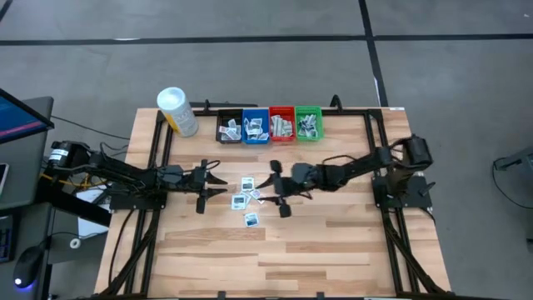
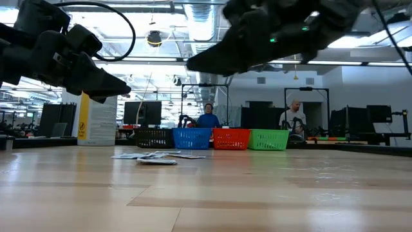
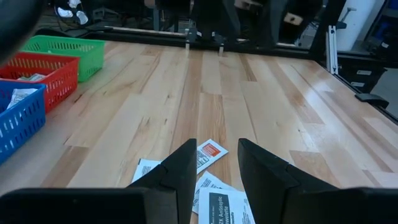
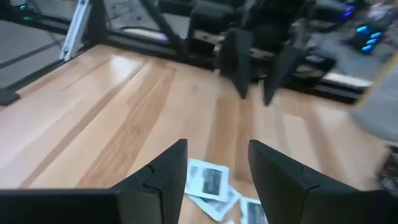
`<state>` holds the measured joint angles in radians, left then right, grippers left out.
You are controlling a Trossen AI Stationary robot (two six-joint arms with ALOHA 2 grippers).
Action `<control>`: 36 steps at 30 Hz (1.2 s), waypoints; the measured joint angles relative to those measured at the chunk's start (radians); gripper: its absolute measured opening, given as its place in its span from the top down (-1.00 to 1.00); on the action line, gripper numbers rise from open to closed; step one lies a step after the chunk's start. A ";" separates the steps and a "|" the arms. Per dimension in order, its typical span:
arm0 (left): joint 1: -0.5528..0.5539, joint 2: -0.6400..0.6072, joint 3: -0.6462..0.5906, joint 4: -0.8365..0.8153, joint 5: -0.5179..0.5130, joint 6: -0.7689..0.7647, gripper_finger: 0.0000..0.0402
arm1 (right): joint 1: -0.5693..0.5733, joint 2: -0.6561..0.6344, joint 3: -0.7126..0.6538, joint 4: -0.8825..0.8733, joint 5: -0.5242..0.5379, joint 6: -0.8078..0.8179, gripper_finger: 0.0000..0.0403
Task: Pick & Place First Aid Supplies
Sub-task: Put the blue alcohol pad into the green bin
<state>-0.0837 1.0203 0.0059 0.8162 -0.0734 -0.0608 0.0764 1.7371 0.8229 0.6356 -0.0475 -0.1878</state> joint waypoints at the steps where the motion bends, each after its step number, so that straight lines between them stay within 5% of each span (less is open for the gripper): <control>1: 0.000 0.000 0.000 0.000 0.000 0.000 0.41 | -0.001 0.022 0.029 -0.021 -0.022 -0.003 0.19; 7: 0.000 0.001 0.000 0.000 0.000 0.000 0.41 | 0.007 0.180 0.222 -0.238 -0.193 -0.025 0.22; 11: -0.001 0.001 0.000 -0.001 0.000 0.000 0.41 | 0.015 0.283 0.333 -0.397 -0.216 -0.065 0.25; 19: -0.001 0.002 0.000 -0.008 0.000 -0.004 0.41 | 0.005 0.347 0.407 -0.431 -0.324 -0.081 0.35; 29: -0.007 0.003 0.000 -0.008 -0.001 -0.122 0.41 | 0.026 0.346 0.407 -0.410 -0.247 -0.012 0.34; 36: -0.132 0.003 0.000 -0.009 -0.002 -0.217 0.41 | 0.074 0.346 0.406 -0.377 -0.135 0.015 0.27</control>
<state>-0.2161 1.0229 0.0059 0.8075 -0.0757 -0.2781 0.1505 2.0830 1.2293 0.2584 -0.1822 -0.1727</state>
